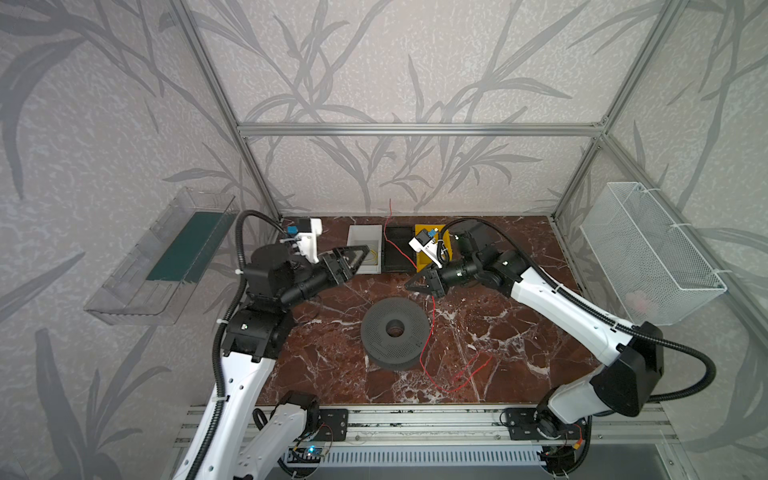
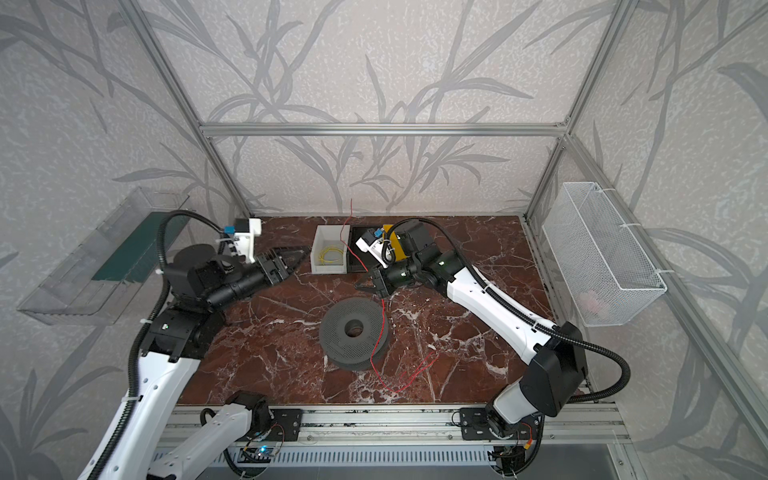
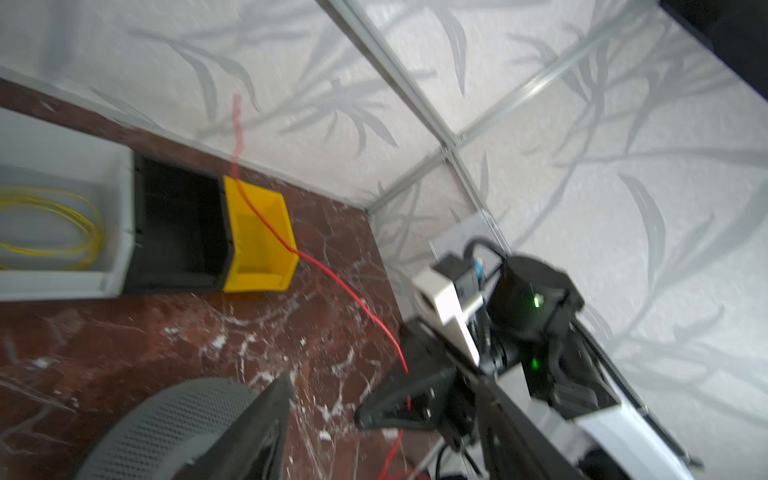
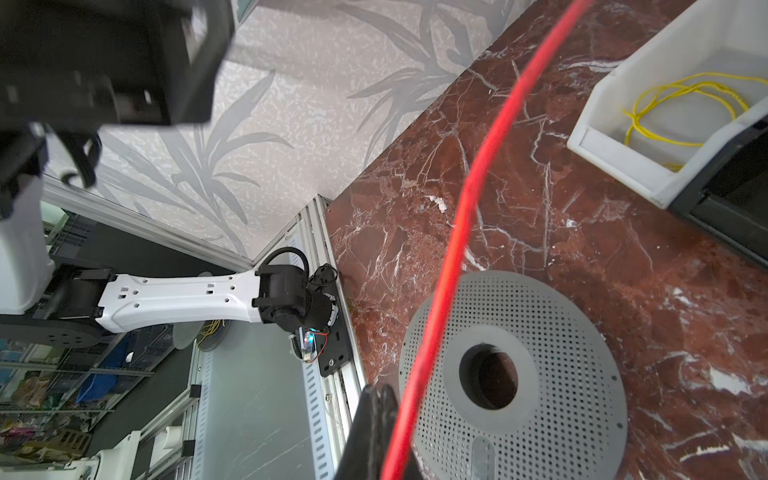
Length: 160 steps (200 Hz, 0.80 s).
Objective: Wrap the cables
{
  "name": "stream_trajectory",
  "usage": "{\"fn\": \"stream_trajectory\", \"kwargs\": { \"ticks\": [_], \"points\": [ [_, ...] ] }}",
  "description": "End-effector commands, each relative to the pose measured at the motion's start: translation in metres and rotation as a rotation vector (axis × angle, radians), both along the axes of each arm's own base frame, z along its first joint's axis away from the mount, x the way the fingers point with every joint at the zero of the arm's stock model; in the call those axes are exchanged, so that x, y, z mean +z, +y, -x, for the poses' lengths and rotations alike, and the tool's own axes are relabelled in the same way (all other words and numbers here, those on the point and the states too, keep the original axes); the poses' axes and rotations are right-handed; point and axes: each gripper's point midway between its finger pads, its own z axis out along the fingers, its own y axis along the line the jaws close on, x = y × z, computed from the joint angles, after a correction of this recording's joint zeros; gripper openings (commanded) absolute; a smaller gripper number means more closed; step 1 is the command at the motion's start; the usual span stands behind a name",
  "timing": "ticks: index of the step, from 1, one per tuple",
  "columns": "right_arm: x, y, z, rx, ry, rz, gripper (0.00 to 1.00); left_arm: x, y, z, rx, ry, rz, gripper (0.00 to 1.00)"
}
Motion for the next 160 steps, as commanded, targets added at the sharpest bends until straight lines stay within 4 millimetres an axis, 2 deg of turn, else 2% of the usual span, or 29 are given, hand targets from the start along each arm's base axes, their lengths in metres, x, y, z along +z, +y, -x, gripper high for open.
{"fn": "stream_trajectory", "kwargs": {
  "ticks": [1,16,34,46,90,121,160],
  "points": [
    [0.015,0.01,0.005,0.028,-0.009,-0.015,0.0,-0.008,-0.024,0.004,-0.038,-0.032,0.083,0.7],
    [0.02,0.017,0.01,0.051,-0.011,-0.03,0.0,-0.016,-0.041,0.012,-0.089,-0.075,0.074,0.7],
    [0.024,0.023,0.019,0.075,-0.01,-0.044,0.0,-0.025,-0.054,0.012,-0.108,-0.1,0.037,0.69],
    [0.024,0.025,0.022,0.081,-0.006,-0.046,0.0,-0.03,-0.056,0.005,-0.092,-0.095,0.038,0.69],
    [0.018,0.025,0.027,0.071,0.013,-0.051,0.0,-0.023,-0.06,-0.013,-0.056,-0.167,0.091,0.65],
    [0.025,0.027,0.036,0.109,0.006,-0.09,0.0,-0.029,-0.061,-0.031,-0.008,-0.16,0.06,0.61],
    [0.031,0.028,0.045,0.147,-0.006,-0.111,0.0,-0.033,-0.067,-0.043,-0.005,-0.161,0.072,0.53]
  ]
}}
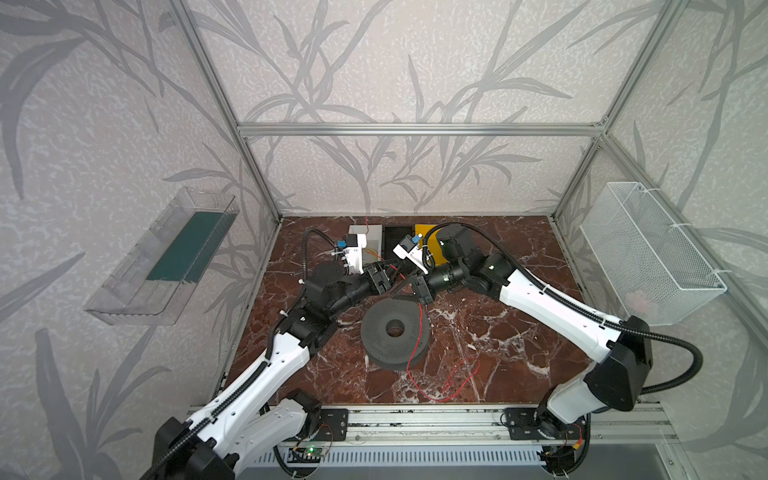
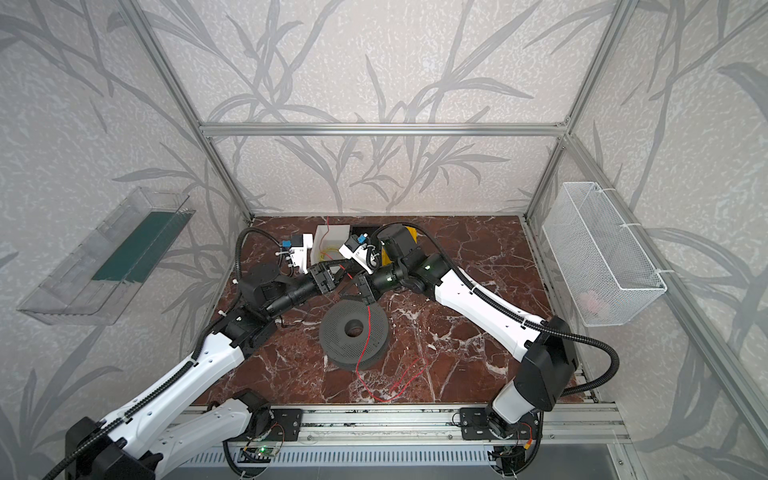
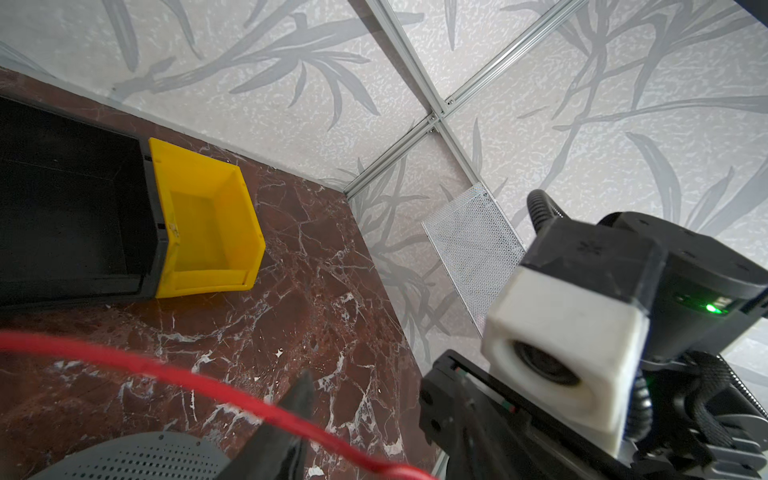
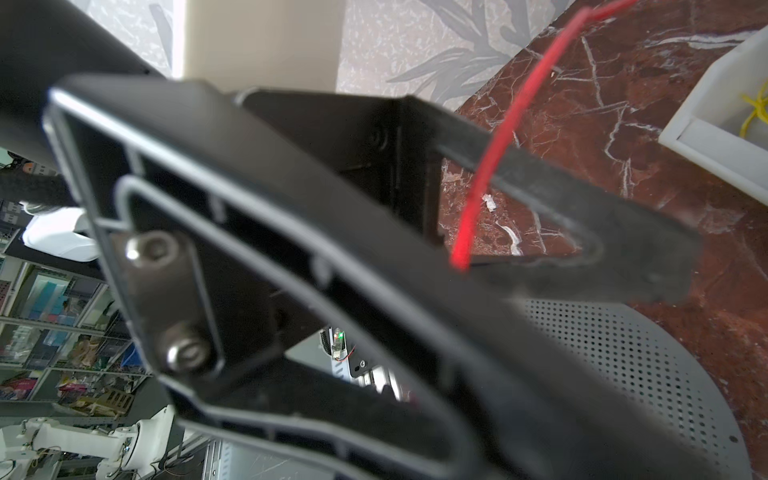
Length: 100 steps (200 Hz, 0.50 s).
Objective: Wrap the cables
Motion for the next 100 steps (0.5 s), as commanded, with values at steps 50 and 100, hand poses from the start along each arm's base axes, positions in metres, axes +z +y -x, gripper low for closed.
{"fn": "stream_trajectory", "kwargs": {
  "ticks": [50,100],
  "points": [
    [0.025,0.004,0.024,0.092,-0.047,-0.081,0.0,0.018,-0.003,-0.014,0.032,-0.063,0.048,0.16],
    [0.033,0.003,0.027,0.104,-0.054,-0.098,0.0,0.013,0.005,-0.014,0.076,-0.051,0.033,0.0]
  ]
}}
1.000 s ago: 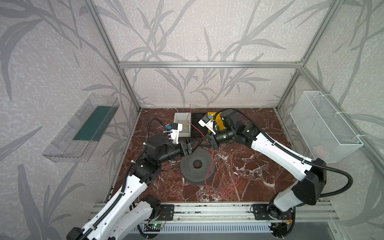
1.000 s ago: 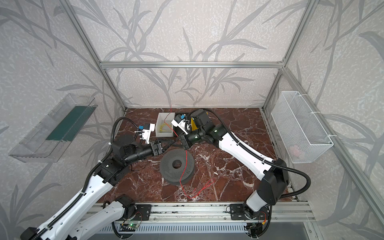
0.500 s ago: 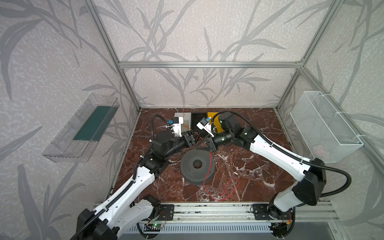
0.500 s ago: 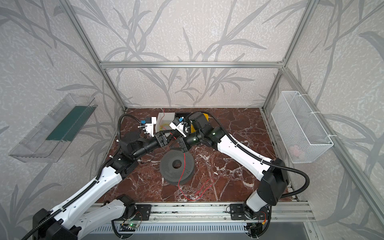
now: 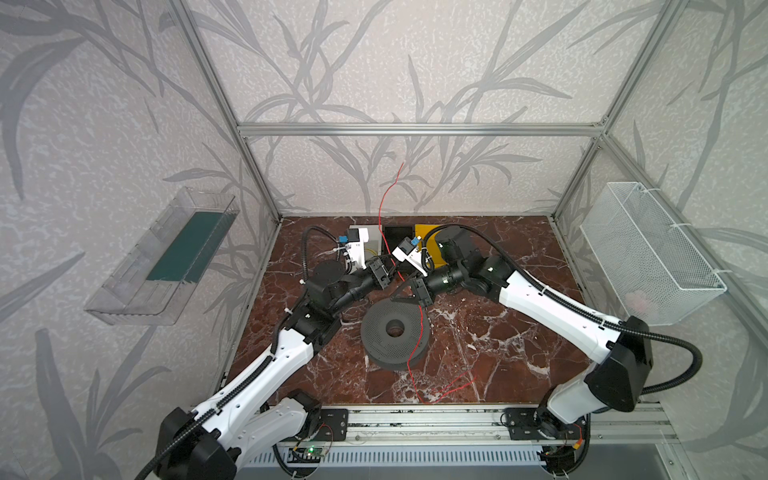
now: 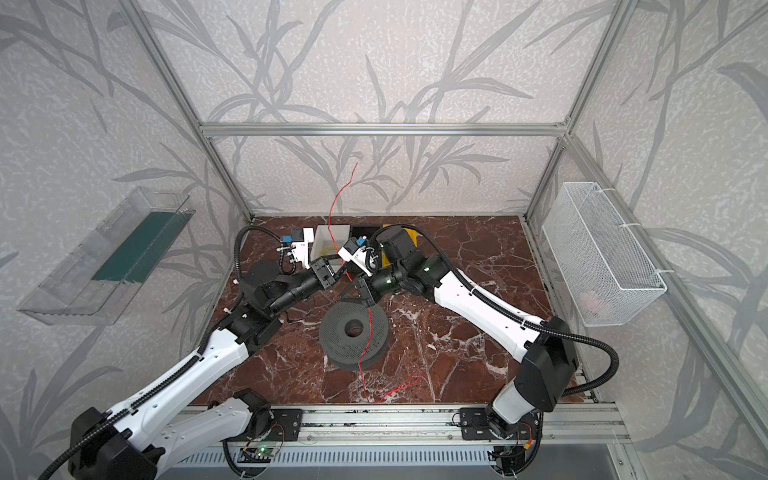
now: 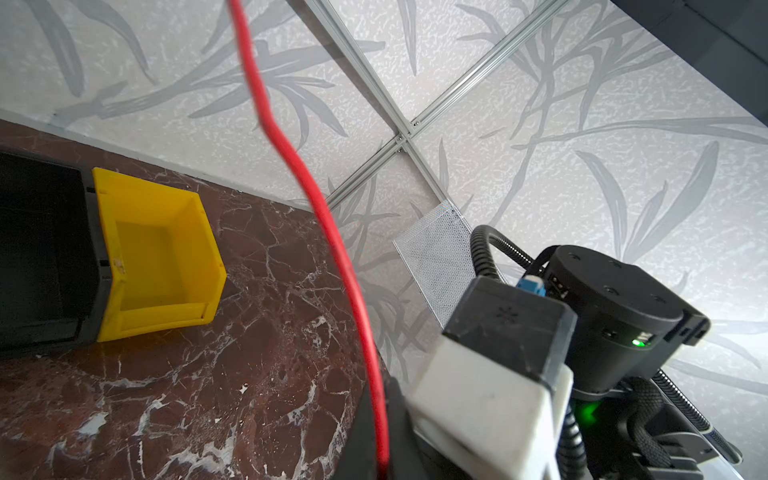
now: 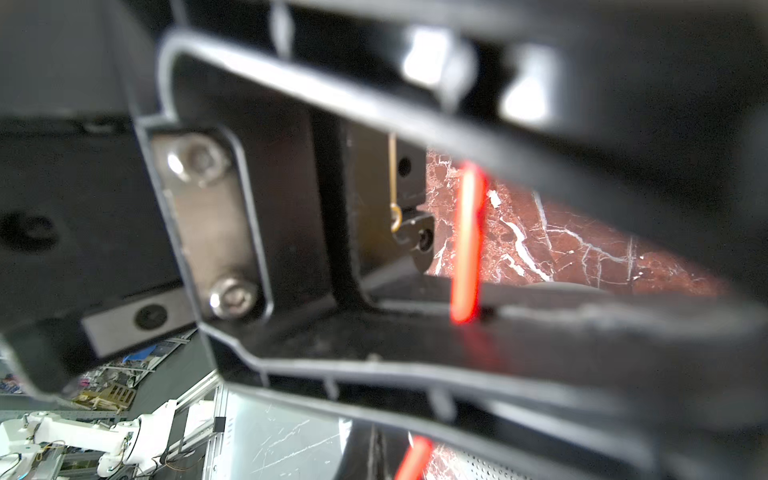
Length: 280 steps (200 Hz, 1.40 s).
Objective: Wrap the cables
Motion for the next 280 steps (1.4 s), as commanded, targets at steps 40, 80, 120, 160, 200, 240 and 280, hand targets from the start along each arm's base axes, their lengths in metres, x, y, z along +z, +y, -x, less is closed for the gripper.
{"fn": "stream_trajectory", "kwargs": {
  "ticks": [40,80,120,160,200,240,280],
  "points": [
    [0.045,-0.003,0.021,0.067,-0.084,-0.093,0.25,-0.015,0.024,-0.014,0.158,0.055,-0.039,0.0],
    [0.076,-0.05,0.012,-0.054,-0.245,-0.008,0.63,-0.026,0.055,-0.021,0.346,0.208,-0.039,0.0],
    [0.104,-0.125,0.001,-0.339,-0.363,0.012,0.69,-0.012,0.065,-0.024,0.414,0.28,-0.038,0.0],
    [0.087,-0.16,0.021,-0.448,-0.348,0.035,0.68,0.001,0.069,-0.024,0.443,0.322,-0.057,0.0],
    [0.033,-0.155,0.044,-0.399,-0.184,0.005,0.61,-0.001,0.077,-0.025,0.503,0.368,-0.056,0.0],
    [-0.014,-0.147,0.067,-0.324,-0.199,0.066,0.59,-0.007,0.079,-0.028,0.536,0.428,-0.05,0.0],
    [-0.046,-0.14,0.095,-0.241,-0.207,0.074,0.58,-0.006,0.09,-0.027,0.597,0.462,-0.066,0.0]
  ]
}}
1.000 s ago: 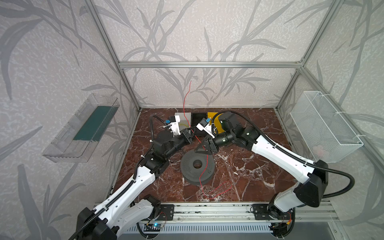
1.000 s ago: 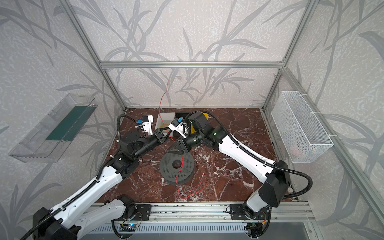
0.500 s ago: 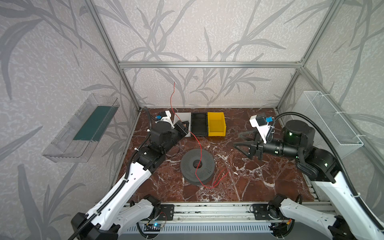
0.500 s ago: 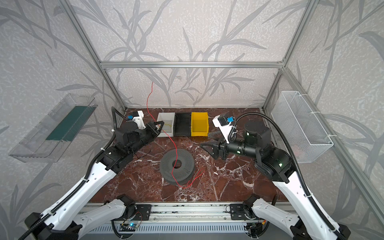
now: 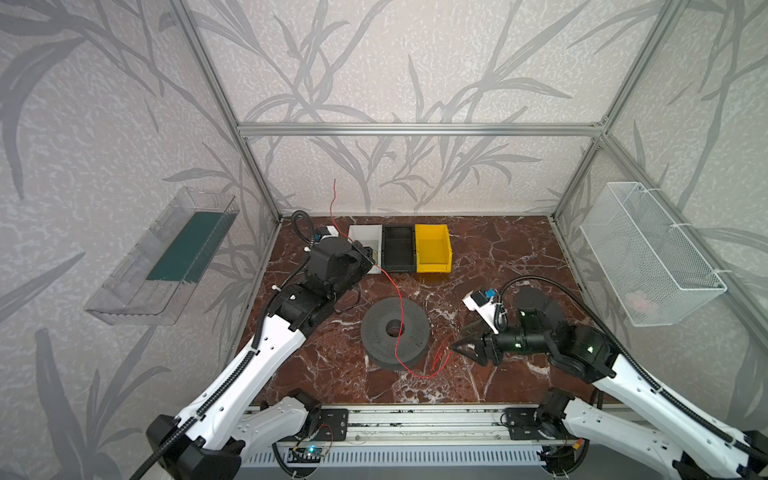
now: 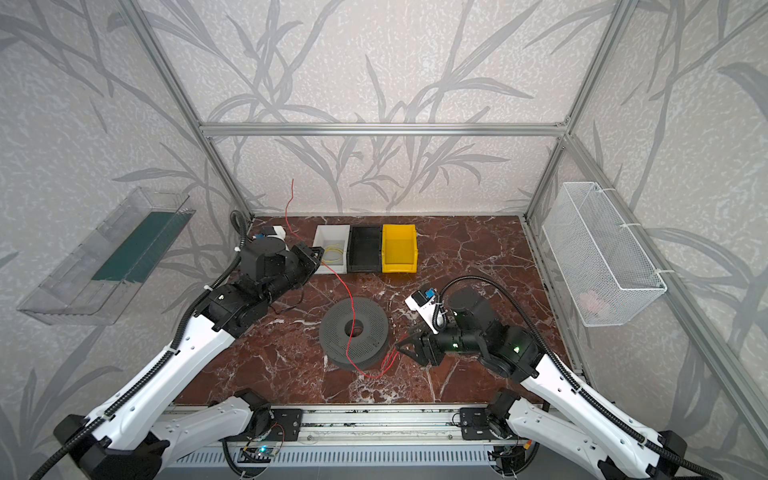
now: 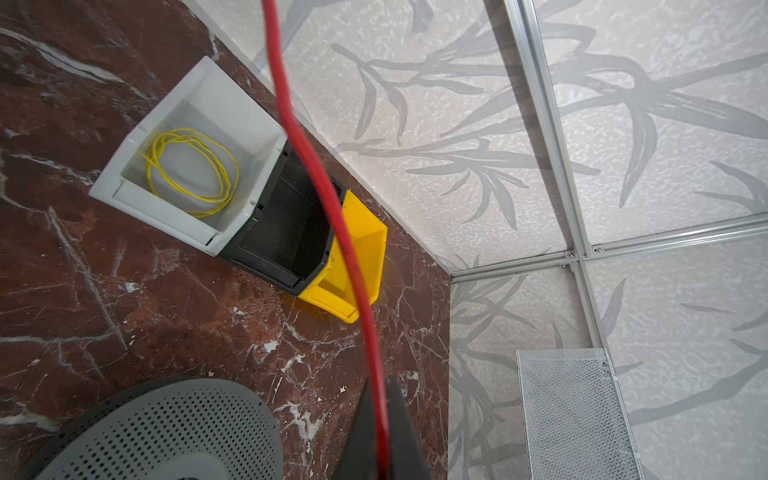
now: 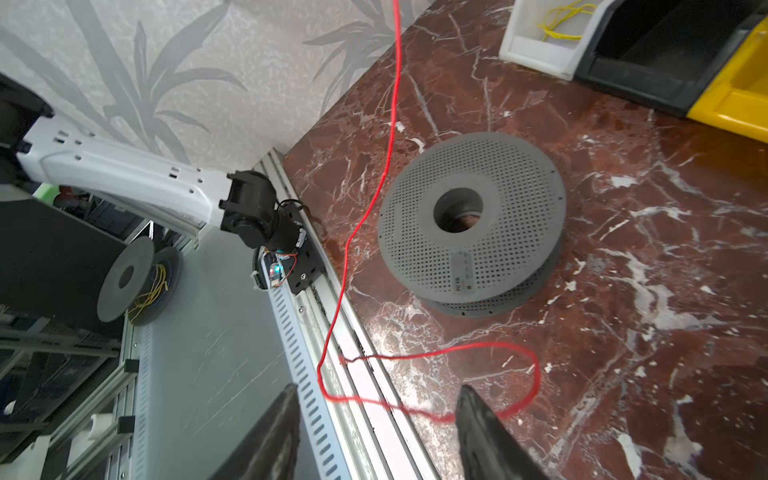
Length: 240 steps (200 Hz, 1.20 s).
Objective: Wrap the cables
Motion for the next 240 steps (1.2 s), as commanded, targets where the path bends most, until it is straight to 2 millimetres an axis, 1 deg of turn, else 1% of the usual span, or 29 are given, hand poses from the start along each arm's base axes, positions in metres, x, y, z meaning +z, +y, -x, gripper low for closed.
{"fn": "stream_trajectory", "kwargs": {
  "ticks": [1,23,56,64,76,88,99,117,128,141,157,169,189,216,240],
  "points": [
    [-0.003,0.004,0.007,0.018,-0.045,-0.027,0.58,0.011,0.013,0.003,0.077,0.011,0.003,0.0],
    [-0.015,-0.002,0.015,0.019,-0.074,-0.01,0.53,0.01,0.017,0.003,0.101,0.042,-0.007,0.0],
    [-0.019,-0.014,0.019,0.0,-0.133,-0.024,0.53,0.008,0.015,0.003,0.107,0.079,0.008,0.0],
    [-0.02,-0.021,0.019,-0.02,-0.146,-0.007,0.52,0.009,0.015,0.002,0.109,0.083,0.009,0.0],
    [-0.017,-0.033,0.017,-0.064,-0.191,-0.004,0.55,0.011,0.014,0.001,0.109,0.086,0.008,0.0],
    [-0.015,-0.039,0.014,-0.099,-0.229,-0.036,0.6,0.013,0.014,0.001,0.11,0.092,0.015,0.0],
    [-0.014,-0.036,0.016,-0.087,-0.232,-0.073,0.62,0.013,0.011,0.0,0.106,0.091,0.031,0.0],
    [-0.019,-0.026,0.015,-0.071,-0.213,-0.097,0.62,0.015,0.008,-0.002,0.102,0.095,0.055,0.0],
    [-0.021,-0.021,0.012,-0.065,-0.218,-0.102,0.62,0.015,0.005,-0.003,0.097,0.103,0.071,0.0],
    [-0.019,-0.015,0.009,-0.057,-0.246,-0.128,0.62,0.016,0.001,-0.004,0.093,0.108,0.092,0.0],
    [-0.018,-0.009,0.005,-0.05,-0.274,-0.159,0.62,0.018,0.001,-0.005,0.099,0.109,0.105,0.0],
    [-0.021,-0.005,0.004,-0.042,-0.28,-0.167,0.62,0.02,0.0,-0.005,0.1,0.11,0.115,0.0],
    [-0.03,-0.005,0.005,-0.038,-0.275,-0.16,0.6,0.024,0.002,-0.005,0.105,0.113,0.118,0.0],
    [-0.038,-0.012,0.006,-0.058,-0.292,-0.153,0.6,0.03,0.001,-0.005,0.103,0.11,0.125,0.0],
    [-0.032,-0.012,0.001,-0.066,-0.359,-0.171,0.66,0.034,0.0,-0.005,0.102,0.112,0.126,0.0]
  ]
}}
